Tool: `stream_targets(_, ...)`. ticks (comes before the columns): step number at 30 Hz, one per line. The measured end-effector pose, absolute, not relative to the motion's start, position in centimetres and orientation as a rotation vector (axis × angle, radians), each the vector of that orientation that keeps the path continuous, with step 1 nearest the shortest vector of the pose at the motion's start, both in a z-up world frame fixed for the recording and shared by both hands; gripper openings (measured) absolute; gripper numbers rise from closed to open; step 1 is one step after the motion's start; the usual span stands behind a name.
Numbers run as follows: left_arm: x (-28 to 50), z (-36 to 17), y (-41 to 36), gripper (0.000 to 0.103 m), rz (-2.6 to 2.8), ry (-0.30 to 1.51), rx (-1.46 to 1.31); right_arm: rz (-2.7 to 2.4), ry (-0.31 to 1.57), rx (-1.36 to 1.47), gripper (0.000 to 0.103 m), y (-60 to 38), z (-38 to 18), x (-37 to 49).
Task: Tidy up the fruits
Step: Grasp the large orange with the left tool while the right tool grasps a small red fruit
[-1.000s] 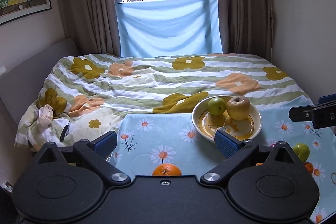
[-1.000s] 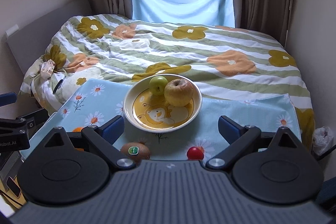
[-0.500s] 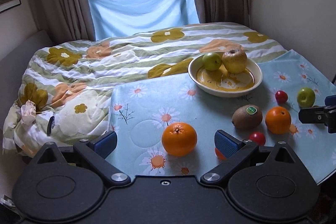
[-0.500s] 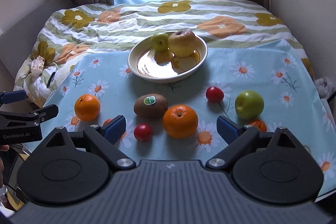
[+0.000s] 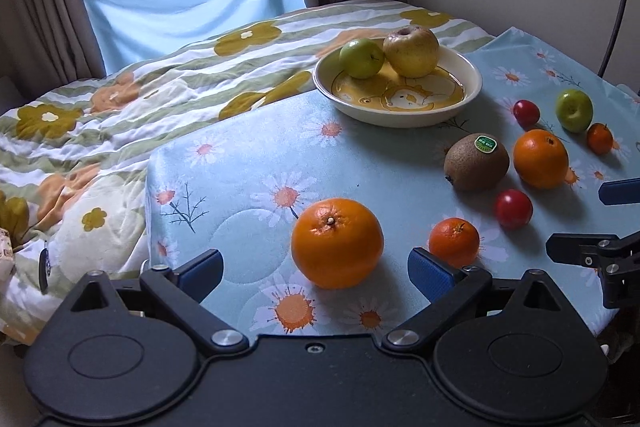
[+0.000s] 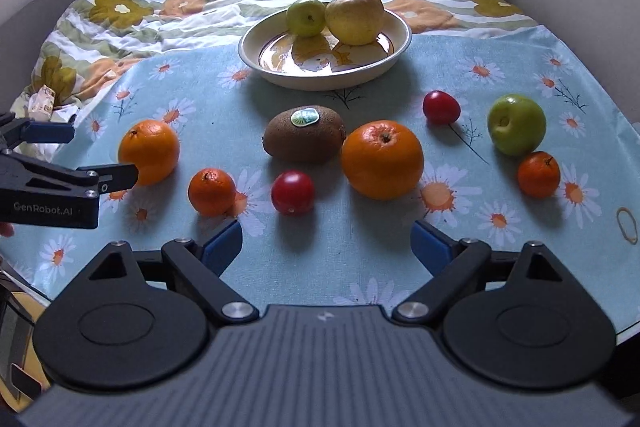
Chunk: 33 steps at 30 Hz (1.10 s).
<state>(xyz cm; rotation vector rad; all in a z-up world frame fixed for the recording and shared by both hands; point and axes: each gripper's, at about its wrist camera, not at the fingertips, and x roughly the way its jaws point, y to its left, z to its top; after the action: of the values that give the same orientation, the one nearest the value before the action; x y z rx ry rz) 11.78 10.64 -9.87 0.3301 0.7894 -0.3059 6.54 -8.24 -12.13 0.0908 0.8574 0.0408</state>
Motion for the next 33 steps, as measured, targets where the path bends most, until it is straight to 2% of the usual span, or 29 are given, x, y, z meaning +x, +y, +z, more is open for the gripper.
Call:
stream_targets(2,12.6,-10.6,10.6,0.099,-0.322,0.809,0.335,0.034,0.873,0.095,0.098,-8.0,-12.6,7.1)
stream_targets(7,14.1,-11.7,10.3,0.094,-0.347,0.834,0.337,0.027,0.886,0.089,0.094,-7.5,-13.4,8.0)
stream_targets(11,15.0,-12.5,10.2,0.089,-0.36,0.857,0.327,0.029,0.887,0.087,0.084,-7.3,-13.7,8.7)
stream_targets(14,15.3,-12.8,10.1,0.08,-0.368,0.862,0.329,0.039,0.885,0.077,0.08,-7.0,-13.8,9.1)
stream_targets(16,15.2,-12.8,10.2,0.066,-0.396,0.857,0.302,0.047,0.886,0.069,0.078,-6.7,-13.9,9.3)
stream_targets(30,14.2,-12.8,10.7,0.065,-0.357,0.858,0.314,0.09,0.867,0.045,0.062,-5.9,-13.9,10.4)
stream_targets(33,13.9,-12.8,10.9,0.065,-0.343,0.86,0.304,0.097,0.863,0.041,0.054,-5.8,-14.0,10.5)
